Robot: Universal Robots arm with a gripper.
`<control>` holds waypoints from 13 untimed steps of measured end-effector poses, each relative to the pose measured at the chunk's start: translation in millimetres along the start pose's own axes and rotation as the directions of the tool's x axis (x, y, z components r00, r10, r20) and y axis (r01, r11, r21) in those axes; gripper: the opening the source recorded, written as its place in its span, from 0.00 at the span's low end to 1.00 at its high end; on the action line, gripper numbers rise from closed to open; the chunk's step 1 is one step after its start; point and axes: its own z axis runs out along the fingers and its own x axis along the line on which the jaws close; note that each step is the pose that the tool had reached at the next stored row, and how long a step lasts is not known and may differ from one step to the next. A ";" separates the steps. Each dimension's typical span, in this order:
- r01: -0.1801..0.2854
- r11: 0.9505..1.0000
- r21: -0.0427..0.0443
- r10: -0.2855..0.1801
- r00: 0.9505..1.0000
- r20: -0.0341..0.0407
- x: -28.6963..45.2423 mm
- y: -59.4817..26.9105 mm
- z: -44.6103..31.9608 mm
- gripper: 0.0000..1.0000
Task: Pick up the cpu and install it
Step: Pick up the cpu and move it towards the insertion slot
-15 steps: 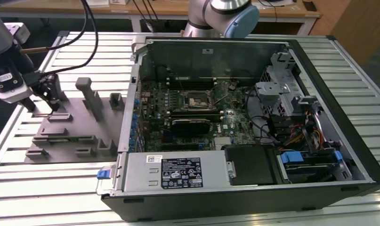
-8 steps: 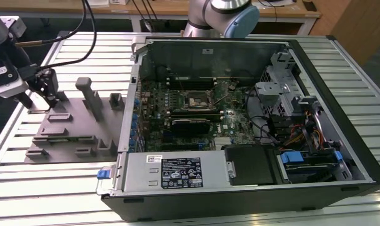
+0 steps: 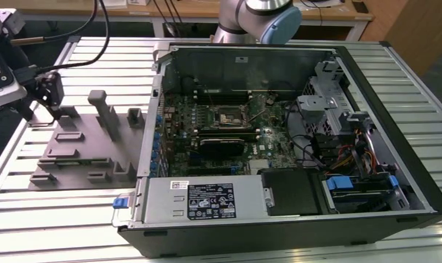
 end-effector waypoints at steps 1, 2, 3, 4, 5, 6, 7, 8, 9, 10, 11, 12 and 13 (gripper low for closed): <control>0.000 1.000 0.000 0.000 1.000 0.000 -0.1 0.1 -2.5 0.55; 0.000 1.000 0.000 0.000 1.000 0.001 -0.1 0.2 -4.9 0.55; 0.000 1.000 0.000 0.000 1.000 0.001 -0.2 0.2 -7.3 0.55; 0.000 1.000 0.000 0.000 1.000 0.001 -0.3 0.3 -9.7 0.55; 0.000 1.000 0.000 0.000 1.000 0.002 -0.4 0.3 -12.1 0.55; 0.000 1.000 0.000 0.000 1.000 0.002 -0.4 0.4 -14.4 0.55; 0.000 1.000 0.000 0.000 1.000 0.002 -0.4 0.5 -16.3 0.55; 0.000 1.000 0.000 0.000 1.000 0.003 -0.5 0.5 -18.3 0.55; 0.000 1.000 0.000 0.000 1.000 0.003 -0.5 0.6 -20.3 0.55; 0.000 1.000 0.000 0.000 1.000 0.003 -0.6 0.7 -22.3 0.55; 0.000 1.000 0.000 0.000 1.000 0.003 -0.6 0.7 -24.1 0.55; 0.000 1.000 0.000 0.000 1.000 0.004 -0.7 0.8 -26.1 0.55; 0.000 1.000 0.000 0.000 1.000 0.004 -0.7 0.8 -28.0 0.55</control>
